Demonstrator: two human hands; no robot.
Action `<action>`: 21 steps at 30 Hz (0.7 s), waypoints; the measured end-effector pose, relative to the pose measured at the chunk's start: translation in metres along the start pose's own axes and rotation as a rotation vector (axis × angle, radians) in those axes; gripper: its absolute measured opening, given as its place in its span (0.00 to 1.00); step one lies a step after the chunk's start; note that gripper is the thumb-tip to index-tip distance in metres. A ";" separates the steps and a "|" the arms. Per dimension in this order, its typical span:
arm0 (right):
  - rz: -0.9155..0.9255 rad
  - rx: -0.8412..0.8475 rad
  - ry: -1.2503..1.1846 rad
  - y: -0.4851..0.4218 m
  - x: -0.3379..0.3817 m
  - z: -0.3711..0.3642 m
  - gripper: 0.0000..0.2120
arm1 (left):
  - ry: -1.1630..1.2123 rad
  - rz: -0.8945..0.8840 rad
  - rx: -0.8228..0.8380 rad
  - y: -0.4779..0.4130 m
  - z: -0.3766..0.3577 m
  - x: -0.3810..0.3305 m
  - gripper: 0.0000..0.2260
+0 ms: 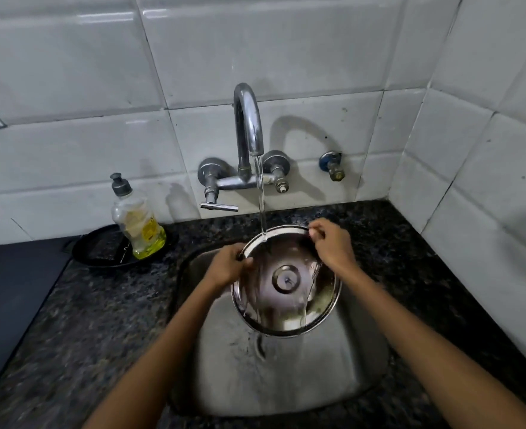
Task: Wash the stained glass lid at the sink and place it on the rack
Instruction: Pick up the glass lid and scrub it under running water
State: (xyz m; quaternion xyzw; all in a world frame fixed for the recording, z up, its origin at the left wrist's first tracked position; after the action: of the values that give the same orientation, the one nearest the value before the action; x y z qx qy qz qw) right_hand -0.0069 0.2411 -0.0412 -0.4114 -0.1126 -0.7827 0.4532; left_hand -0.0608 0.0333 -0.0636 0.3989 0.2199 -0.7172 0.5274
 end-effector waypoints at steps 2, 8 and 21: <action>0.086 0.081 0.137 0.022 0.007 -0.007 0.22 | -0.011 0.004 -0.014 -0.006 -0.012 -0.003 0.10; 0.328 0.645 0.271 0.126 0.033 -0.052 0.35 | 0.393 0.428 -0.128 0.002 -0.005 0.005 0.05; -0.110 0.323 -0.093 0.021 0.062 -0.058 0.07 | 0.435 0.415 -0.289 -0.002 0.079 -0.009 0.09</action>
State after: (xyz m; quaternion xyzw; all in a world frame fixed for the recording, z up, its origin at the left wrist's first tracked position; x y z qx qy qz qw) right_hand -0.0370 0.1594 -0.0356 -0.3624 -0.2800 -0.7580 0.4644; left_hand -0.0886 -0.0185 -0.0104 0.5001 0.3407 -0.4540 0.6540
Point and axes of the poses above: each hand's wrist, its own y-axis away from the middle knuckle, its own z-axis out of the back of the hand, x = y × z, the point moved 7 cm from there along -y, towards the middle knuckle, and after that the axes turned 7 degrees about -x, right-handed, at the moved point
